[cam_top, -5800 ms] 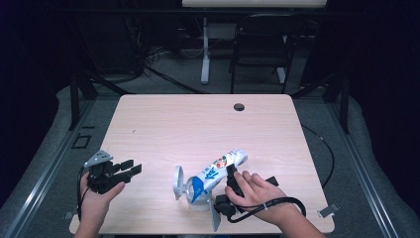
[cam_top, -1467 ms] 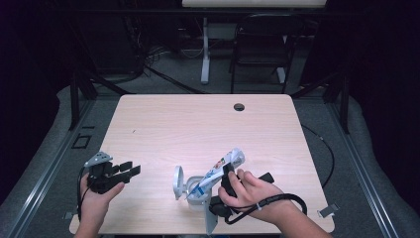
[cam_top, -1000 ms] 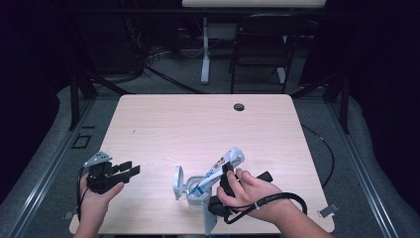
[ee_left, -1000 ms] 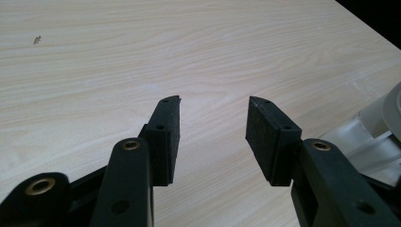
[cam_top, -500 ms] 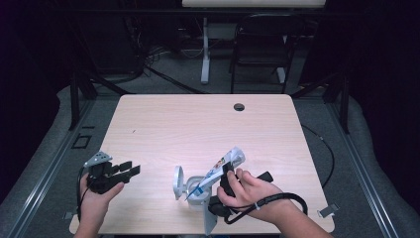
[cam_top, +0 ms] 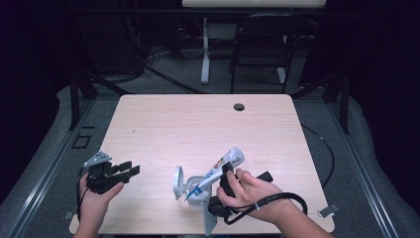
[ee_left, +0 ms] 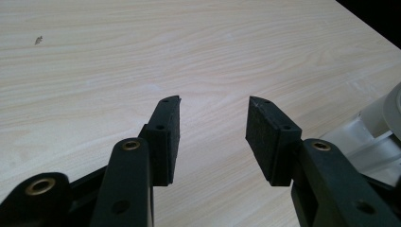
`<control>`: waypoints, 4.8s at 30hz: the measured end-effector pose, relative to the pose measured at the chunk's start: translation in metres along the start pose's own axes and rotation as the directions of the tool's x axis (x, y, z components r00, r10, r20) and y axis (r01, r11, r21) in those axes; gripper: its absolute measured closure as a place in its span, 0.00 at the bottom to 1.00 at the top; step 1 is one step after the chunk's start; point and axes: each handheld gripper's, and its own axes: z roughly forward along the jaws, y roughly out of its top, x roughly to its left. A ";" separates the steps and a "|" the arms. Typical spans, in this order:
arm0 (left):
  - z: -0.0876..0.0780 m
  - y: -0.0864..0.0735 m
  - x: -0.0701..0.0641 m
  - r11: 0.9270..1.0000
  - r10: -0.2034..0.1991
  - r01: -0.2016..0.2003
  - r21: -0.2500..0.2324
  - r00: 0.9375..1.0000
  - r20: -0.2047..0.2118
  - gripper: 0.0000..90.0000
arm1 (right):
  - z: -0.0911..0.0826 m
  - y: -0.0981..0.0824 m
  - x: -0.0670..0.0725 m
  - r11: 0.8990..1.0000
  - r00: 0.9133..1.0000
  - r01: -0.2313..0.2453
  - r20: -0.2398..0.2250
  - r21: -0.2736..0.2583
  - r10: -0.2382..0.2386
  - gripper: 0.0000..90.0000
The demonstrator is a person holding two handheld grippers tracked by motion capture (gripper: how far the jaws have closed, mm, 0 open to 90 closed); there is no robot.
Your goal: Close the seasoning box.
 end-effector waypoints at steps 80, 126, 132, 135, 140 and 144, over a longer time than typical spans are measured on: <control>0.005 -0.007 0.005 0.999 -0.018 0.018 0.036 1.000 -0.021 0.61 | 0.004 -0.031 0.014 0.747 0.751 -0.654 -0.231 -0.121 0.619 1.00; 0.006 -0.008 0.008 0.998 -0.053 0.054 0.019 0.998 -0.034 0.61 | 0.018 -0.065 0.041 0.328 0.346 -0.938 -0.329 -0.111 0.878 1.00; 0.006 -0.010 0.011 0.998 -0.060 0.061 0.014 0.997 -0.042 0.62 | 0.025 -0.071 0.052 0.234 0.255 -0.967 -0.328 -0.104 0.910 1.00; 0.006 -0.011 0.011 0.998 -0.059 0.060 0.024 0.997 -0.043 0.62 | 0.032 -0.073 0.059 0.200 0.218 -0.976 -0.324 -0.090 0.920 1.00; 0.006 -0.012 0.008 0.998 -0.047 0.049 0.036 0.998 -0.043 0.62 | 0.042 -0.076 0.071 0.128 0.143 -0.989 -0.316 -0.069 0.938 1.00; 0.008 -0.012 0.007 0.999 -0.048 0.049 0.022 0.998 -0.047 0.62 | 0.049 -0.081 0.083 0.065 0.076 -0.997 -0.299 -0.047 0.951 1.00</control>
